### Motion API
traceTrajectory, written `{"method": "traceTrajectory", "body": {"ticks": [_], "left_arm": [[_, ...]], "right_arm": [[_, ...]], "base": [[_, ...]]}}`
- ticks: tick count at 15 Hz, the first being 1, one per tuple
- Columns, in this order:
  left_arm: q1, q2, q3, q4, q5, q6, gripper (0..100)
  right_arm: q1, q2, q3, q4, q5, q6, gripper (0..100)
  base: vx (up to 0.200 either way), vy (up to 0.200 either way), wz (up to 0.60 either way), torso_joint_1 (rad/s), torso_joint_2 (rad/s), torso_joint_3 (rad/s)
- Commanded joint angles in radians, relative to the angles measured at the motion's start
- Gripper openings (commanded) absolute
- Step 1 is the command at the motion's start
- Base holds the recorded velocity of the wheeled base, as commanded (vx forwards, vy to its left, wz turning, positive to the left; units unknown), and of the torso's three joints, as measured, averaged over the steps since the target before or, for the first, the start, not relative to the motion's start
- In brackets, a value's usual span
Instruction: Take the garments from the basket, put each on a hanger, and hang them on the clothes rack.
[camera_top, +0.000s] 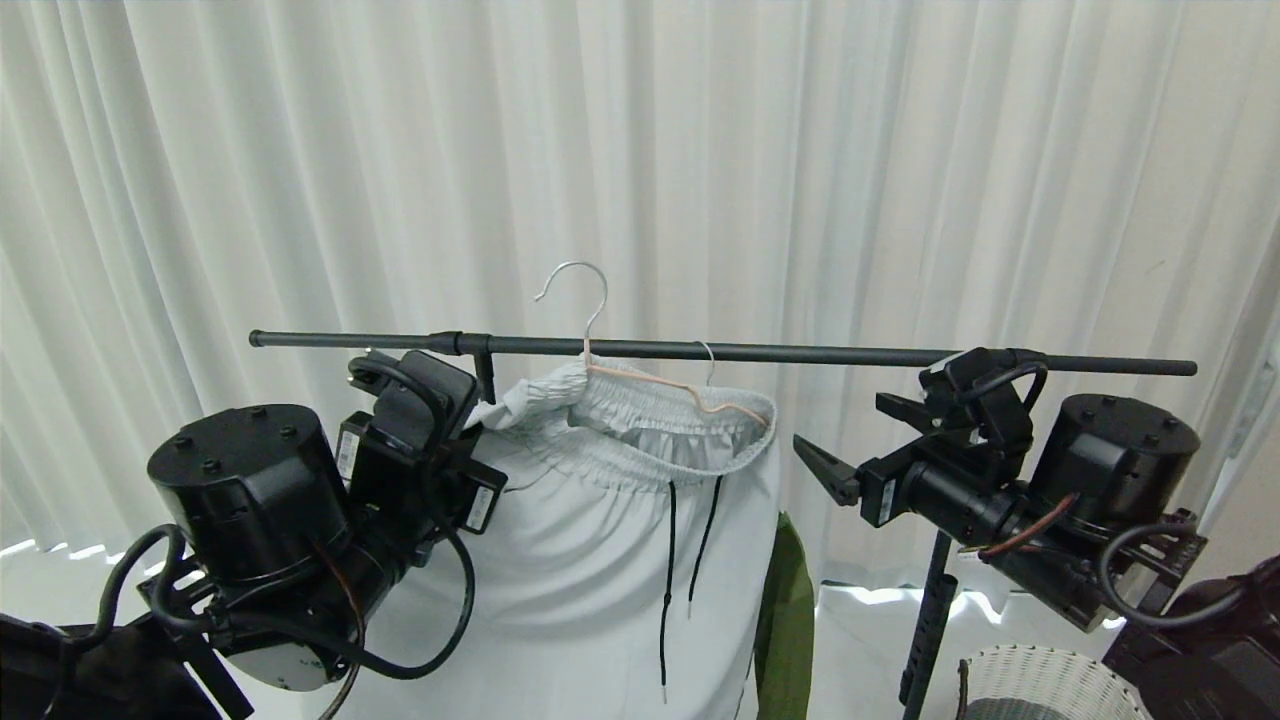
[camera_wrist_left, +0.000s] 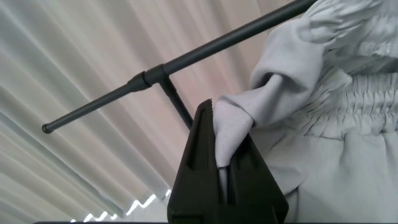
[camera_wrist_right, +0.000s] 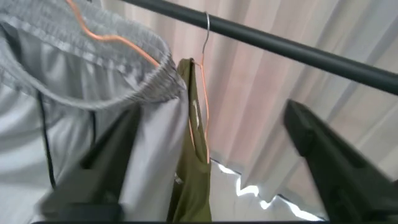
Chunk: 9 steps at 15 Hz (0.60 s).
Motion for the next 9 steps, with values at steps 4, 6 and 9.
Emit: {"method": "traceTrajectory", "body": {"ticks": [4,6,9], "left_arm": [[-0.075,0.048,-0.043,-0.009,-0.002,-0.002,0],[-0.135,0.054,-0.045,-0.009,-0.002,-0.022,0],[-0.161,0.054,-0.048,-0.011,-0.002,-0.022,0]], "right_arm": [[0.017,-0.027,-0.059,0.057,0.019,-0.06,100],[0.027,-0.019,-0.117,0.118,0.019,-0.075,100],[0.048,-0.007,-0.137,0.147,0.019,-0.103,100]], "base": [[0.0,0.0,0.0,0.0,0.0,0.0],[0.0,0.0,0.0,0.0,0.0,0.0],[0.0,0.0,0.0,0.0,0.0,0.0]]}}
